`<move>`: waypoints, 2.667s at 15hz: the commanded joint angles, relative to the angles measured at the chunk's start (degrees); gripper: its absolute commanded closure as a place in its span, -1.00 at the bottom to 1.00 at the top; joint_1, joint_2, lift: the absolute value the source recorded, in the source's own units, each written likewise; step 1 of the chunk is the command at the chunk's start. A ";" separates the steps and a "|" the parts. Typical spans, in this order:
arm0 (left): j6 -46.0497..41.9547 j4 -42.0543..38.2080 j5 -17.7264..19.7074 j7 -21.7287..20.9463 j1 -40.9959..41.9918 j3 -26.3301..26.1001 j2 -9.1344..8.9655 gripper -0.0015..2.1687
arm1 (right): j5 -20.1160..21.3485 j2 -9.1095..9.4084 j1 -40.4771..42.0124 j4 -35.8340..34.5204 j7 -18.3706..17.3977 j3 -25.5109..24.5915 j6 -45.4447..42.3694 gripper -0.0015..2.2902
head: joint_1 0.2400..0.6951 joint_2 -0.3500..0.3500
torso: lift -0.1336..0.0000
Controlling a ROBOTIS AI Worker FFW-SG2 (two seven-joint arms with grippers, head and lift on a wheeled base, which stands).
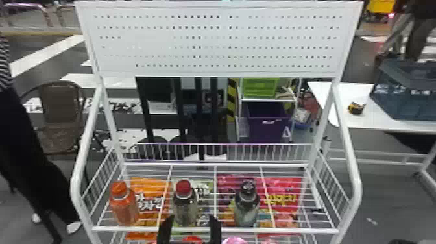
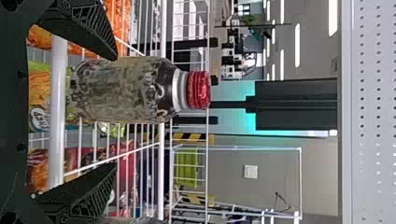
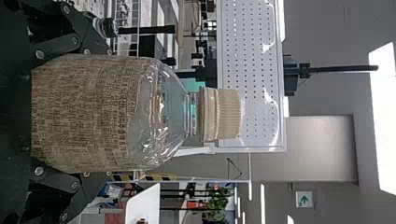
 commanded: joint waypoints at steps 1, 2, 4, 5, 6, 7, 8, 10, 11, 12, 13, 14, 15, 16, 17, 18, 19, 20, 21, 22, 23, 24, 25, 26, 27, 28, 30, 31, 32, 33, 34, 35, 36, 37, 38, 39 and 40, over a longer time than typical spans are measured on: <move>-2.11 2.91 0.00 0.24 -2.10 0.19 -0.48 -0.92 | -0.11 -0.09 0.43 0.03 0.00 -0.21 -0.93 -0.27 | 0.14 0.00 | 1.00; -2.11 3.88 0.09 0.24 -3.07 0.28 -0.75 -0.92 | -0.11 -0.09 0.52 0.03 0.09 -0.21 -1.10 -0.27 | 0.14 0.00 | 1.00; -2.11 5.99 0.62 0.15 -5.62 0.36 -1.19 -0.92 | -0.11 -0.09 0.78 -0.15 0.27 -0.21 -1.28 -0.27 | 0.14 0.00 | 1.00; -2.11 6.87 0.79 0.15 -6.59 0.54 -1.36 -0.92 | -0.11 -0.09 1.05 -0.15 0.27 -0.21 -1.63 -0.27 | 0.14 0.00 | 1.00; -1.93 7.48 1.41 0.06 -7.64 0.54 -1.45 -0.92 | -0.11 -0.09 1.40 -0.06 0.27 -0.30 -2.33 -0.27 | 0.14 0.00 | 1.00; -1.76 7.84 2.20 -0.03 -8.26 0.63 -1.45 -0.92 | -0.11 -0.09 1.57 -0.06 0.27 -0.39 -2.51 -0.27 | 0.14 0.00 | 1.00; -1.05 8.54 2.29 -0.03 -8.87 0.63 -1.45 -0.84 | -0.11 -0.09 1.84 -0.06 0.27 -0.39 -2.86 -0.27 | 0.14 0.00 | 1.00; -1.05 10.82 2.29 -0.29 -9.93 0.80 -1.71 -0.67 | -0.19 -0.09 1.93 0.03 0.27 -0.56 -3.21 -0.27 | 0.14 0.00 | 1.00; -1.05 11.88 2.46 -0.73 -10.45 1.07 -1.71 -0.53 | -0.19 -0.09 1.75 0.12 0.27 -0.56 -3.21 -0.27 | 0.14 0.00 | 1.00; -1.05 12.93 2.64 -1.08 -10.89 2.03 -1.98 -0.37 | -0.19 -0.09 1.66 0.12 0.27 -0.56 -3.21 -0.27 | 0.14 0.00 | 1.00; -1.05 13.02 3.25 -1.43 -10.98 2.56 -1.89 -0.10 | -0.19 -0.09 1.66 0.20 0.27 -0.48 -3.21 -0.27 | 0.14 0.00 | 1.00; -1.05 12.93 3.69 -1.52 -10.98 3.44 -1.80 0.32 | -0.19 -0.09 1.57 0.29 0.27 -0.48 -3.21 -0.27 | 0.14 0.00 | 1.00; -1.05 12.41 3.69 -0.82 -10.80 3.79 -1.80 0.71 | -0.19 -0.09 1.49 0.56 0.27 -0.56 -3.21 -0.27 | 0.14 0.00 | 1.00; -1.05 11.62 3.78 -0.64 -10.28 3.79 -1.54 0.77 | -0.28 -0.09 1.49 0.64 0.27 -0.56 -3.21 -0.27 | 0.14 0.00 | 1.00; -1.05 11.18 3.78 -0.55 -10.01 3.79 -1.54 0.77 | -0.28 -0.09 1.49 0.64 0.27 -0.56 -3.21 -0.27 | 0.14 0.00 | 1.00; -1.05 11.18 3.69 -0.64 -9.93 3.53 -1.63 0.78 | -0.19 -0.09 1.40 0.64 0.27 -0.56 -3.21 -0.27 | 0.14 0.00 | 1.00; -1.41 11.18 3.69 -0.29 -9.84 3.44 -1.71 0.77 | -0.19 -0.09 1.22 0.64 0.27 -0.48 -3.21 -0.27 | 0.14 0.00 | 1.00; -1.76 10.65 3.60 -0.20 -9.40 3.26 -1.71 0.77 | -0.19 -0.09 1.22 0.64 0.27 -0.48 -3.04 -0.27 | 0.14 0.00 | 1.00; -1.76 9.51 3.60 -0.20 -8.96 3.26 -1.63 0.77 | -0.19 -0.17 1.22 0.64 0.27 -0.48 -3.04 -0.27 | 0.14 0.00 | 1.00; -1.76 8.89 3.60 -0.20 -8.78 3.26 -1.54 0.77 | -0.28 -0.17 1.13 0.64 0.27 -0.56 -2.86 -0.27 | 0.14 0.00 | 1.00; -1.58 8.89 3.60 -0.20 -8.87 3.35 -1.54 0.77 | -0.19 -0.17 1.13 0.64 0.27 -0.56 -2.86 -0.27 | 0.14 0.00 | 1.00; -1.58 8.89 3.43 -0.20 -8.87 3.26 -1.54 0.55 | -0.19 -0.17 1.13 0.64 0.27 -0.56 -2.86 -0.27 | 0.14 0.00 | 1.00; -1.76 8.89 3.34 -0.20 -8.96 3.26 -1.54 0.54 | -0.19 -0.17 1.13 0.64 0.27 -0.56 -2.86 -0.27 | 0.14 0.00 | 1.00; -1.76 8.89 3.25 -0.11 -8.87 3.18 -1.63 0.54 | -0.28 -0.17 1.13 0.64 0.27 -0.56 -2.86 -0.27 | 0.14 0.00 | 1.00; -2.11 8.98 3.16 0.06 -8.87 3.09 -1.63 0.54 | -0.19 -0.17 1.13 0.64 0.27 -0.56 -2.86 -0.27 | 0.14 0.00 | 1.00; -2.29 8.89 3.16 0.15 -8.69 3.00 -1.63 0.54 | -0.19 -0.17 1.13 0.64 0.27 -0.56 -2.86 -0.27 | 0.14 0.00 | 1.00; -2.46 8.98 3.16 0.33 -8.43 3.00 -1.54 0.54 | -0.19 -0.09 1.13 0.64 0.27 -0.56 -2.86 -0.27 | 0.14 0.00 | 1.00; -2.46 8.63 3.16 0.59 -8.17 3.00 -1.54 0.54 | -0.28 -0.09 1.13 0.64 0.27 -0.56 -2.86 -0.27 | 0.14 0.00 | 1.00; -2.29 7.84 3.08 0.85 -7.64 3.00 -1.36 0.53 | -0.19 -0.09 1.13 0.73 0.27 -0.56 -2.86 -0.27 | 0.14 0.00 | 1.00; -2.46 6.96 2.99 1.29 -7.03 3.00 -1.19 0.53 | -0.28 -0.09 1.13 0.82 0.27 -0.56 -2.86 -0.27 | 0.14 0.00 | 1.00; -2.46 6.78 2.64 1.29 -6.50 3.00 -1.19 0.42 | -0.28 -0.09 1.13 1.08 0.27 -0.56 -3.04 -0.27 | 0.14 0.00 | 1.00; -2.29 7.22 2.46 1.29 -6.50 2.91 -1.19 0.04 | -0.28 -0.17 1.13 1.17 0.27 -0.56 -3.04 -0.27 | 0.14 0.00 | 1.00; -2.11 7.66 2.46 1.12 -6.50 2.91 -1.19 -0.66 | -0.19 -0.17 1.13 1.17 0.27 -0.48 -3.04 -0.27 | 0.14 0.00 | 1.00; -2.11 7.84 2.29 1.12 -6.50 2.91 -1.19 -0.95 | -0.28 -0.17 1.13 1.17 0.27 -0.48 -3.04 -0.27 | 0.14 0.00 | 1.00; -2.11 7.84 2.37 1.20 -6.50 2.91 -1.19 -0.96 | -0.19 -0.17 1.13 1.17 0.27 -0.48 -3.04 -0.27 | 0.14 0.00 | 1.00; -2.11 7.75 2.37 1.20 -6.50 2.91 -1.19 -0.96 | -0.19 -0.17 1.13 1.17 0.27 -0.48 -3.04 -0.27 | 0.14 0.00 | 1.00; -2.11 7.57 2.37 1.29 -6.41 2.82 -1.19 -0.96 | -0.28 -0.17 1.13 1.17 0.27 -0.48 -3.04 -0.27 | 0.14 0.00 | 1.00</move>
